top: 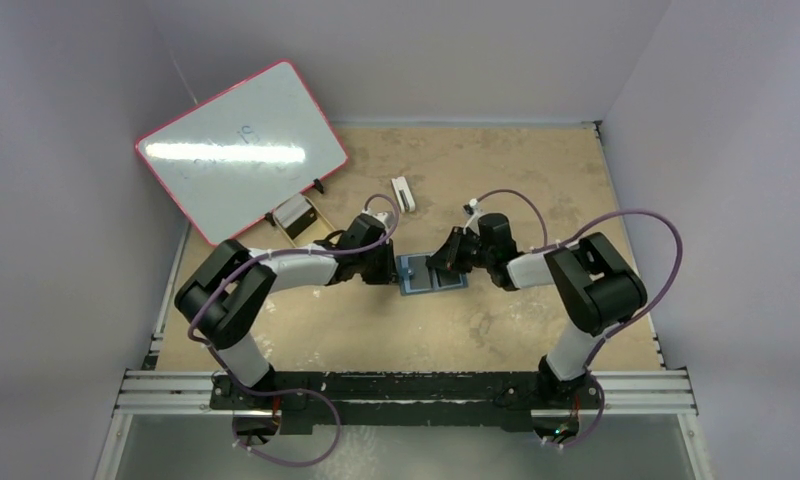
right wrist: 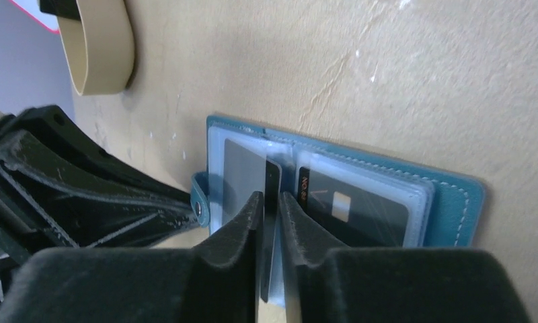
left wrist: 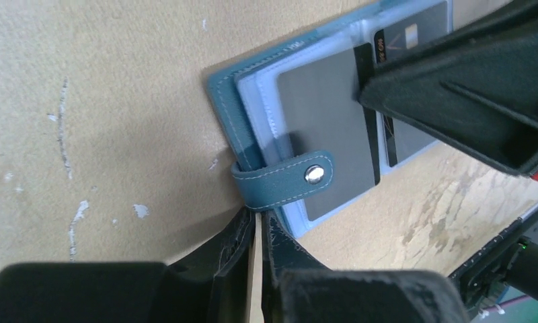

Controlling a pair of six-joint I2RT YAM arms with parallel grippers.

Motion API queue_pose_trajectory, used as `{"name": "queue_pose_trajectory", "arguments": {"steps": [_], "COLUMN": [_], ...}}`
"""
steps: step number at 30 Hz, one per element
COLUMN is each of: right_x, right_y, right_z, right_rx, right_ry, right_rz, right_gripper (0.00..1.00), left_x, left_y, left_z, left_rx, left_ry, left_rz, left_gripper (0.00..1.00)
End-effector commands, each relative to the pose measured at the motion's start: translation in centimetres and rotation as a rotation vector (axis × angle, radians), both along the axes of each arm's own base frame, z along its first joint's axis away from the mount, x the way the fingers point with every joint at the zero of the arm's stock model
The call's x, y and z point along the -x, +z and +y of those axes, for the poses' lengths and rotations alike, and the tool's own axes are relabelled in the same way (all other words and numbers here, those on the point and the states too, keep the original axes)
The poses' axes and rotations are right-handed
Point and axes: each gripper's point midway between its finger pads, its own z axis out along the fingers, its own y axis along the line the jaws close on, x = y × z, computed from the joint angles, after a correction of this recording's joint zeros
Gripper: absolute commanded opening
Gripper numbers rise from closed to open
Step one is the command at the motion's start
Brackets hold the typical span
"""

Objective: Put the credit cards into the card holder
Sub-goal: Insert the credit card into the card holder.

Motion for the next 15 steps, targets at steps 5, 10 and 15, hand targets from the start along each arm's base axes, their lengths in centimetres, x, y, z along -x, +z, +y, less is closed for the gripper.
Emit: {"name": "queue_pose_trajectory", "arguments": {"steps": [5, 10, 15], "right_x": [1.0, 0.3, 0.4], "right_y": [0.3, 1.9, 1.6], "right_z": [-2.6, -2.7, -1.6], "right_rx": [0.195, 0.194, 0.153], "right_ry": [-0.024, -0.036, 0.002], "right_rz": [0.016, -0.032, -0.032], "right_gripper": [0.37, 0.41, 0.42], "left_x": [-0.9, -0.8, -1.4], "left_y": [2.0, 2.3, 3.1], "left_z": [0.6, 0.6, 0.1], "left_rx": [-0.029, -0.014, 0.026], "left_ry": [0.012, 0.019, 0.044], "left_rz": [-0.063, -0.072, -0.088], "left_gripper": [0.15, 0.22, 0.23]}}
